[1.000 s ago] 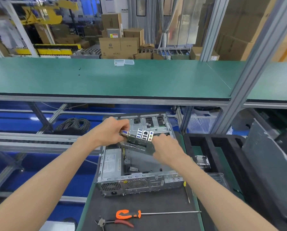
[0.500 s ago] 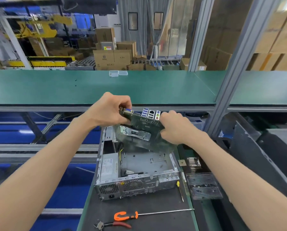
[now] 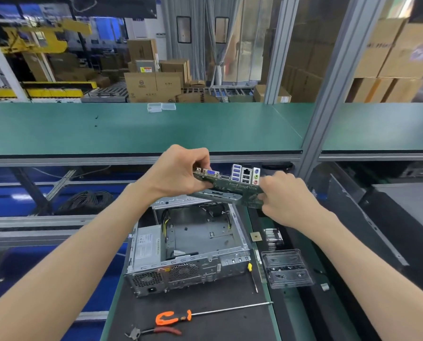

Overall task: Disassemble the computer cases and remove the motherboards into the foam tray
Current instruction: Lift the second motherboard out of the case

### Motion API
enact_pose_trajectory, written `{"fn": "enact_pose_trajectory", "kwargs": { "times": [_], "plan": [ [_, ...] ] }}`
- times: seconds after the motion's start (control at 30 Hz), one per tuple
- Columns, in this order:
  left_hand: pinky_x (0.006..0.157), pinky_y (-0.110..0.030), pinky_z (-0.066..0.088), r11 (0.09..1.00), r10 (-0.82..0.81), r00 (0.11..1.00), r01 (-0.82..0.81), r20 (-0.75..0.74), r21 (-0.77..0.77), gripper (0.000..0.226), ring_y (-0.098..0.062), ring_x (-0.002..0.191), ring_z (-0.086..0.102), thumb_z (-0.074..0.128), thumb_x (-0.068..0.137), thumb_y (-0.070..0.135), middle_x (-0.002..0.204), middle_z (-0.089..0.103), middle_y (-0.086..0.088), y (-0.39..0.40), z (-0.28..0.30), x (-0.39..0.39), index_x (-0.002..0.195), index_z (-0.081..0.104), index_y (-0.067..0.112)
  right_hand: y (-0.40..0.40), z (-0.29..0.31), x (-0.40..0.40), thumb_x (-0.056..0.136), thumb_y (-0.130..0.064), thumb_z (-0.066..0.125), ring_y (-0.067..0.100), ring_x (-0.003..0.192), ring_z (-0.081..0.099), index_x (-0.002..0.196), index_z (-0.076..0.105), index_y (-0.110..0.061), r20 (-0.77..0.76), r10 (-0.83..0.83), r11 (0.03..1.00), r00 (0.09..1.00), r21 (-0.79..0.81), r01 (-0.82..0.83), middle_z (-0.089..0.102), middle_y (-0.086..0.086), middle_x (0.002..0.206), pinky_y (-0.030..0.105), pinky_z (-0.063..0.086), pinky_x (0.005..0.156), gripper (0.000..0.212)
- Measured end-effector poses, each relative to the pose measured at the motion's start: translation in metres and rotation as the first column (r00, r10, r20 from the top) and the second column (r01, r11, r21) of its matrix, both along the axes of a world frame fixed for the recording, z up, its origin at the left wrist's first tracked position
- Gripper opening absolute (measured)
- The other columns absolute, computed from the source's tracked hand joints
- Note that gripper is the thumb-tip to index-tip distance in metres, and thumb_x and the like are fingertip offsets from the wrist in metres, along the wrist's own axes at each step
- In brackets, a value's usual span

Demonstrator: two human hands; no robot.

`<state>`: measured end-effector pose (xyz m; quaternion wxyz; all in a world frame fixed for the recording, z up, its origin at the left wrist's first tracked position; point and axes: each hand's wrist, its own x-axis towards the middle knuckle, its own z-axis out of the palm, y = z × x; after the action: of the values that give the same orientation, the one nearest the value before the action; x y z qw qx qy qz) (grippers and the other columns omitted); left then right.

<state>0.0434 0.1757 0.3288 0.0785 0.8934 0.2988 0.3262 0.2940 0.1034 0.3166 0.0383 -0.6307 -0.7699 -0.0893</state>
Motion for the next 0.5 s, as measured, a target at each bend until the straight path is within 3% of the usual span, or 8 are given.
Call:
{"fn": "enact_pose_trajectory", "kwargs": {
  "times": [0.13,0.23,0.5],
  "plan": [
    [0.053,-0.042,0.050,1.000,-0.002,1.000,0.003,0.025,-0.014,0.031,-0.030,0.056,0.060,0.086,0.072,0.021,0.071,0.071,-0.003,0.004,-0.015,0.029,0.074,0.055,0.021,-0.007,-0.008,0.025,0.087,-0.016,0.059,0.028,0.065,0.042,0.081,0.039,-0.015,0.040,-0.039,0.999,0.998,0.016,0.039,0.029,-0.002,0.066,0.033,0.034,0.061,0.020],
    [0.051,-0.041,0.048,1.000,-0.023,0.999,0.023,0.034,-0.004,0.030,-0.027,0.055,0.057,0.087,0.072,0.022,0.069,0.070,0.000,0.008,-0.022,0.055,0.075,0.058,0.015,-0.012,-0.011,0.046,0.086,-0.016,0.059,0.028,0.065,0.040,0.082,0.037,-0.016,0.063,-0.071,0.997,0.995,0.040,0.069,0.034,-0.001,0.066,0.033,0.035,0.061,0.022],
    [0.051,-0.039,0.049,0.996,-0.075,0.997,0.076,0.036,-0.047,0.034,-0.022,0.054,0.055,0.089,0.068,0.029,0.064,0.066,0.006,0.020,-0.025,0.127,0.075,0.058,0.019,-0.026,-0.012,0.105,0.084,-0.016,0.059,0.030,0.067,0.041,0.083,0.043,-0.016,0.064,-0.210,0.978,0.976,0.023,0.209,0.041,0.000,0.070,0.033,0.034,0.060,0.016]
  ]
}}
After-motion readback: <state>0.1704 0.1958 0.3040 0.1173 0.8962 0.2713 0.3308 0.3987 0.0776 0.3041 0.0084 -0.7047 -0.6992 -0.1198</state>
